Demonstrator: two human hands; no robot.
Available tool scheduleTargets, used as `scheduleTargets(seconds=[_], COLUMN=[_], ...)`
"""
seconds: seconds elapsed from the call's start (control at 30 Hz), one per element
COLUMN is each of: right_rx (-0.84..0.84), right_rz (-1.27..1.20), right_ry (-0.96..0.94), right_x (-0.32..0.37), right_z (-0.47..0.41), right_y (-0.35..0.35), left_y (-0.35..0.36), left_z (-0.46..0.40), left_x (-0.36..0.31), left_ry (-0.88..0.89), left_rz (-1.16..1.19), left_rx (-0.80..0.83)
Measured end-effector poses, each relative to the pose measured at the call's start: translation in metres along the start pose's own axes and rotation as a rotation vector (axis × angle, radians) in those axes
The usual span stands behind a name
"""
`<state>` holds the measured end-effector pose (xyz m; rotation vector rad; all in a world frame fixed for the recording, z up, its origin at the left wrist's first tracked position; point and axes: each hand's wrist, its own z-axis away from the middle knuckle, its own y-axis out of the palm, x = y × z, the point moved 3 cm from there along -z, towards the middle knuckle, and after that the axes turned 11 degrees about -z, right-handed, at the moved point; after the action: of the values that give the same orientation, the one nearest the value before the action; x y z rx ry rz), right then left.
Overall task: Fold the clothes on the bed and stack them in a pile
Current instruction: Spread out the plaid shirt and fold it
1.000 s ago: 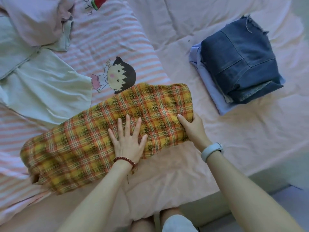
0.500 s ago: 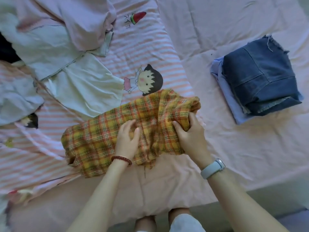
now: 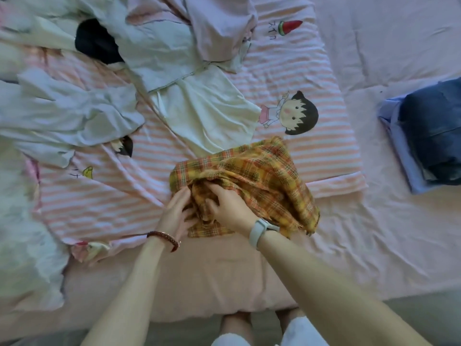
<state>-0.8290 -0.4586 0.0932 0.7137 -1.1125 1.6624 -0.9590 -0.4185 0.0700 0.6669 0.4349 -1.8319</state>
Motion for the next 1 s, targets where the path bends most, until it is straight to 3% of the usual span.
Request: scheduleTargets(seconds=[0.17, 0.23, 0.37, 0.47, 0.57, 0.63, 0.73, 0.83, 0.93, 1.0], right_rx=[-0.486, -0.584, -0.453, -0.450, -0.505, -0.448, -0.330, -0.343, -0.299, -0.373], right_rz=[0.180, 0.313, 0.437, 0.439, 0.375, 0.304, 0.215, 0.311, 0.459, 0.475], right_ry=[-0.199, -0.186, 0.097, -0.008, -0.114, -0.127, -0.093, -0.036, 0.050, 0.081], right_x=[-0.016, -0.024, -0.046, -0.044, -0.035, -0.032, -0.032, -0.038, -0.046, -0.047], right_z=[0.048, 0.057, 0.043, 0.034, 0.031, 0.029, 0.028, 0.024, 0.018, 0.014], right_y=[-0.029, -0.037, -0.044, -0.049, -0.058, -0.060, -0.058, -0.055, -0.048, -0.049], left_y=[0.021, 0.029, 0.034, 0.032, 0.026, 0.020, 0.014, 0.014, 0.019, 0.028], left_z=[-0.014, -0.014, -0.011, -0.009, -0.011, -0.013, -0.018, -0.016, 0.002, 0.019], left_x=[-0.002, -0.004, -0.012, -0.022, -0.029, -0.035, -0.042, -0.044, -0.043, -0.035], left_ry=[0.258, 0.344, 0.555, 0.712, 0.700, 0.644, 0.582, 0.534, 0.657, 0.776], left_rz=[-0.533, -0.591, -0.673, -0.776, -0.792, -0.765, -0.750, -0.786, -0.887, -0.947], left_rx=[-0.069, -0.095, -0.291, -0.386, -0.386, -0.405, -0.389, -0.381, -0.503, -0.566])
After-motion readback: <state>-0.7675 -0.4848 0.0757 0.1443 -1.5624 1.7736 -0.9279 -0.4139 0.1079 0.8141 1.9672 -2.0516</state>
